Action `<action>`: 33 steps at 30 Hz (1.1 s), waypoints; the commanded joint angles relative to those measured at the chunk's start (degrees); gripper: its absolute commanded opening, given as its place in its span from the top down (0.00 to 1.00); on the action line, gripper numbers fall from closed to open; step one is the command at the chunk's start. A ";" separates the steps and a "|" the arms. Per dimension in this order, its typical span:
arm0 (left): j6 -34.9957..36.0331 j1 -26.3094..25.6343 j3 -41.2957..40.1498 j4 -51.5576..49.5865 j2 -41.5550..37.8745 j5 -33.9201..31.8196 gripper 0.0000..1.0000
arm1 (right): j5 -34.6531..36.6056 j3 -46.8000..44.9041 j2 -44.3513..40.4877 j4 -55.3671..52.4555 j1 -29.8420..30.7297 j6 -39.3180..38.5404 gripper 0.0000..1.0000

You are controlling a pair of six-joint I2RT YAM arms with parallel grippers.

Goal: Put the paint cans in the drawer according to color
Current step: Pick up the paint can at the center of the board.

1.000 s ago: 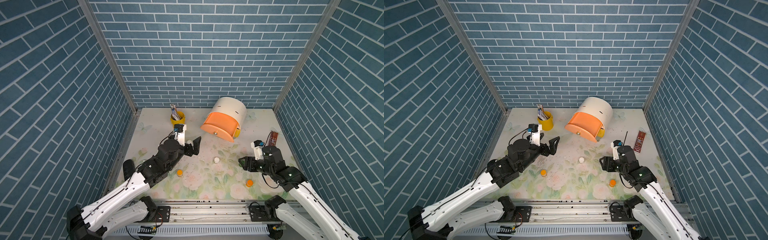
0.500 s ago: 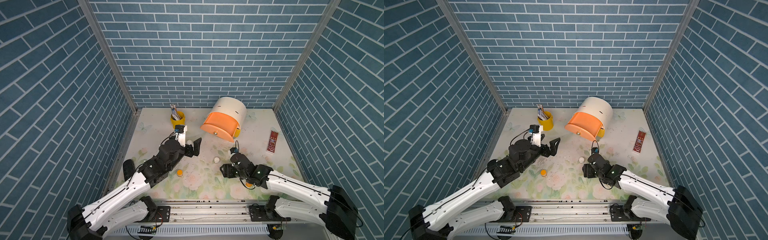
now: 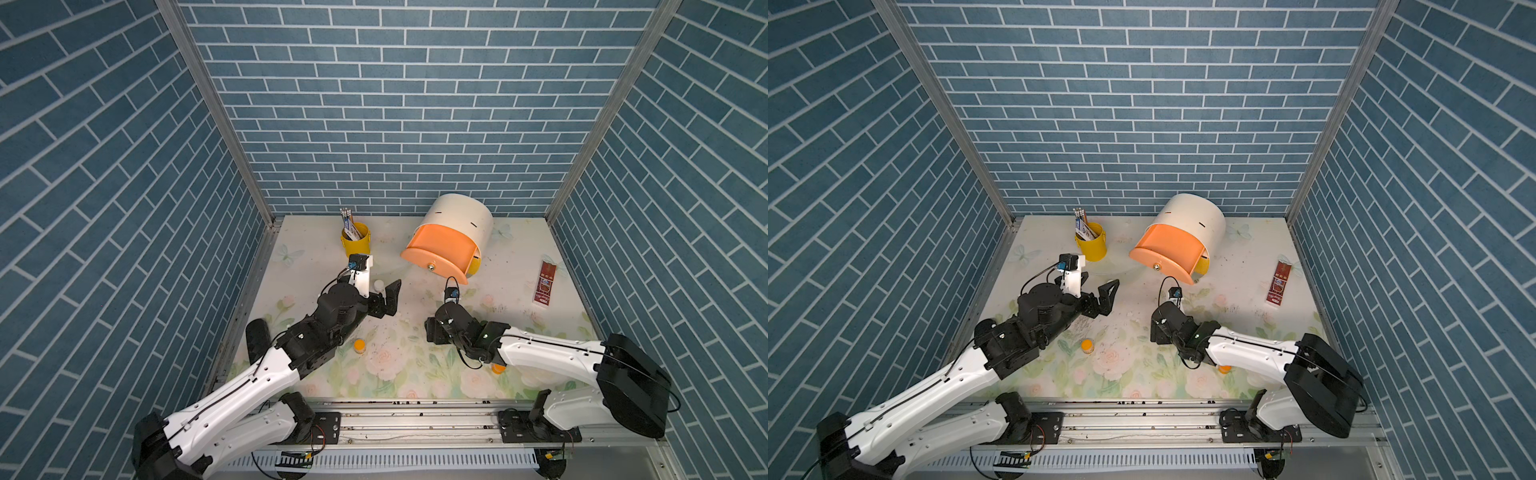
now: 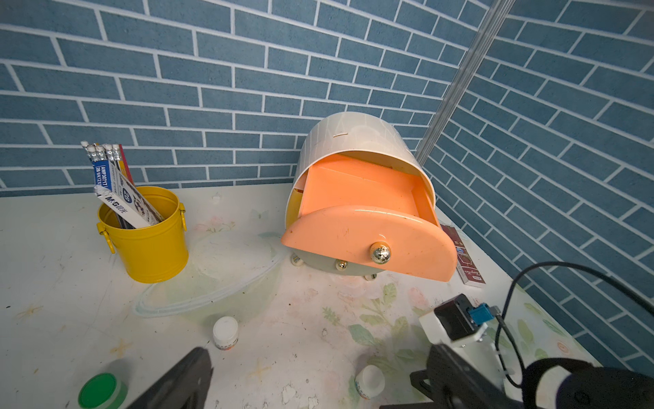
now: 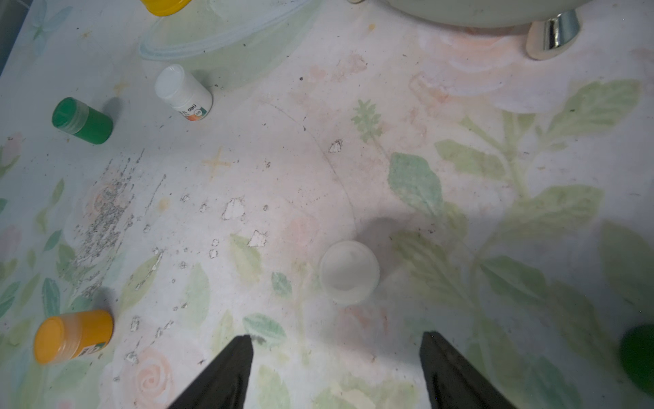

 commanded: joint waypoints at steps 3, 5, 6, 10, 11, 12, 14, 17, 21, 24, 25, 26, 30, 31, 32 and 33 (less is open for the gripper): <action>0.21 0.08 -0.43 1.14 -0.87 -0.79 0.00 | 2.37 2.79 4.47 1.39 -0.21 0.85 0.23; 0.21 0.07 -0.44 1.05 -1.10 -1.01 0.00 | 2.06 3.14 5.69 1.41 -0.67 0.96 0.26; 0.28 0.10 -0.52 1.05 -1.23 -1.05 0.00 | 1.86 3.23 6.22 1.50 -0.88 0.94 0.29; 0.56 0.11 -0.59 0.89 -1.80 -1.36 0.00 | 1.83 3.50 7.48 1.94 -1.62 0.89 0.37; 0.65 0.16 -0.61 0.88 -1.92 -1.48 0.00 | 1.78 3.50 7.80 2.11 -1.74 0.85 0.37; 0.73 0.16 -0.70 0.88 -2.13 -1.41 0.00 | 1.52 3.43 8.16 2.18 -2.12 0.70 0.38; 0.74 0.16 -0.70 0.71 -2.22 -1.42 0.00 | 0.96 3.46 8.69 2.20 -2.65 0.51 0.39; 0.89 0.16 -0.61 0.39 -2.47 -1.42 0.00 | 0.52 3.23 8.88 2.62 -3.39 0.08 0.39; 1.26 0.16 -0.53 0.28 -2.65 -1.57 0.00 | -0.22 3.19 9.31 3.40 -4.18 -0.45 0.39; 1.39 0.16 -0.38 0.26 -2.77 -1.72 0.00 | -1.00 3.69 10.27 3.96 -4.45 -0.88 0.40; 1.51 0.21 -0.34 0.22 -2.73 -1.68 0.00 | -1.25 3.86 10.53 3.97 -4.44 -0.93 0.40; 1.53 0.16 -0.35 0.30 -2.74 -1.76 0.00 | -1.85 4.15 10.88 4.25 -4.52 -1.20 0.41; 1.61 0.16 -0.69 0.35 -2.59 -1.86 0.00 | -2.95 4.73 12.13 4.93 -4.77 -1.73 0.45; 1.56 0.16 -0.78 0.35 -2.59 -1.83 0.00 | -2.93 4.99 12.49 4.93 -4.81 -1.85 0.46; 1.53 0.16 -0.78 0.35 -2.63 -1.81 0.00 | -3.00 5.24 12.82 4.64 -4.89 -2.03 0.47; 1.53 0.17 -0.85 0.35 -2.70 -1.75 0.00 | -3.02 5.51 13.33 4.47 -4.87 -2.11 0.48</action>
